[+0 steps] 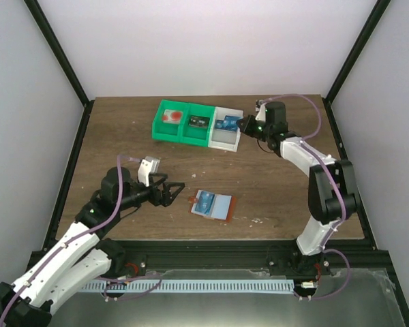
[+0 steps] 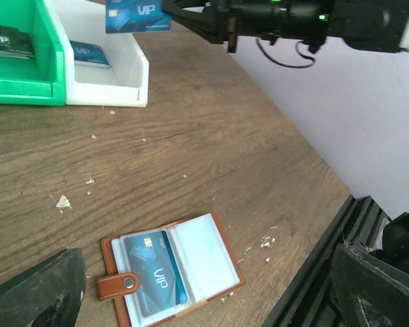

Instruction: Take the credit cards out of the card holder

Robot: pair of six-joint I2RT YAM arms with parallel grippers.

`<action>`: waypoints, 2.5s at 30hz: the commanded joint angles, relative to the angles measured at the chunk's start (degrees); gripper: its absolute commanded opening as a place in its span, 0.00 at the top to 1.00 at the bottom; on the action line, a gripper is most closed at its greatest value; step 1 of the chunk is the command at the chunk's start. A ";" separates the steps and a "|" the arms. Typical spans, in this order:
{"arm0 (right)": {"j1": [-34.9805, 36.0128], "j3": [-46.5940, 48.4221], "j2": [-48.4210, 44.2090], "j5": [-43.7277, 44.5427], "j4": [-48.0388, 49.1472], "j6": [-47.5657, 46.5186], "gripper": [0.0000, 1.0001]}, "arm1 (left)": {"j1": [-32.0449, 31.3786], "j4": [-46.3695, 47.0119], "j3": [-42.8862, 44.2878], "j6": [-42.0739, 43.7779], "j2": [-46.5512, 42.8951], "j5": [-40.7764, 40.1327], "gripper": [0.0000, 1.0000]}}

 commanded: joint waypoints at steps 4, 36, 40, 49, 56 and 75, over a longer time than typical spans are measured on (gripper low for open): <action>-0.24 13.31 12.38 1.23 -6.43 2.65 1.00 | 0.15 -1.23 0.73 1.61 -0.78 -1.58 0.00; -0.29 40.24 36.15 1.81 -17.08 7.07 0.94 | 0.28 0.04 -0.31 1.30 -2.08 -0.63 0.00; -0.28 40.35 36.42 3.18 -16.56 7.54 0.92 | 0.23 0.08 -0.33 1.25 -2.22 -0.69 0.00; -0.29 42.24 36.28 5.34 -16.59 7.44 0.80 | 0.24 0.08 -0.37 1.26 -2.52 -0.79 0.00; -0.28 44.30 34.29 6.80 -16.88 8.09 0.61 | 0.29 0.08 -0.43 1.17 -2.25 -0.78 0.00; -0.18 31.84 18.18 1.01 -19.90 5.09 0.50 | 0.24 -2.61 0.64 0.45 2.36 -5.93 0.00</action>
